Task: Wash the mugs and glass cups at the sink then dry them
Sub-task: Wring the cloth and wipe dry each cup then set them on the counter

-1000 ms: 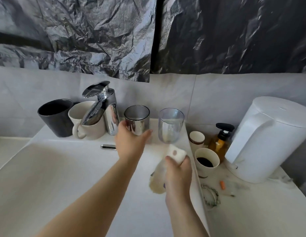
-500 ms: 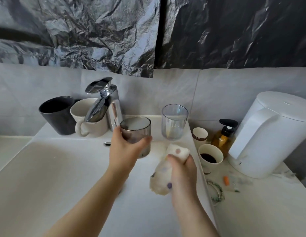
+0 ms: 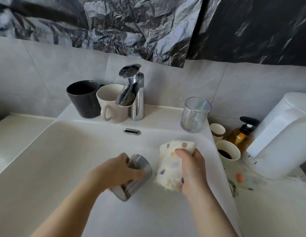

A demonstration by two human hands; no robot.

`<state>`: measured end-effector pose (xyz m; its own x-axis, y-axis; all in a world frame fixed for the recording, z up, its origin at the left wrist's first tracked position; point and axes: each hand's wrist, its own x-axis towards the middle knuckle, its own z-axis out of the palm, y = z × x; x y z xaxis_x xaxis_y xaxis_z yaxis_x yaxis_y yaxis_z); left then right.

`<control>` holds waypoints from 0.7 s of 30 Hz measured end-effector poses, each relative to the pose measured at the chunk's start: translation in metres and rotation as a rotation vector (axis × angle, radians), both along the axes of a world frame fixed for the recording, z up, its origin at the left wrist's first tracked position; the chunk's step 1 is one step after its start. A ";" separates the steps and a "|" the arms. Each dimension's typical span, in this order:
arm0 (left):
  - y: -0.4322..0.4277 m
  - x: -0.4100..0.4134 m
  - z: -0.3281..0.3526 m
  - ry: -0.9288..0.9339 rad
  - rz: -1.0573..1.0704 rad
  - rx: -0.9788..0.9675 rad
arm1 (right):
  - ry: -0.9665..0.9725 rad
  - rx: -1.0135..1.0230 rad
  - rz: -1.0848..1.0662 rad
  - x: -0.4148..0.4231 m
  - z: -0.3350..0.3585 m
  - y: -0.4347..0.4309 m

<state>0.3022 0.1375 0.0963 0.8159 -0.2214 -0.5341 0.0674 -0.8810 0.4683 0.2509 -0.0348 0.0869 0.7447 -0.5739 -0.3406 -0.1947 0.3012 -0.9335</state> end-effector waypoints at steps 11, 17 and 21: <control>0.003 -0.003 0.009 -0.280 -0.021 0.198 | 0.006 -0.041 0.070 -0.008 -0.002 -0.001; -0.007 0.003 0.000 0.129 0.394 -0.582 | -0.080 -0.113 0.327 -0.011 0.004 0.027; -0.024 -0.007 -0.010 0.302 0.500 -0.870 | -0.133 -0.649 0.257 -0.009 -0.008 0.044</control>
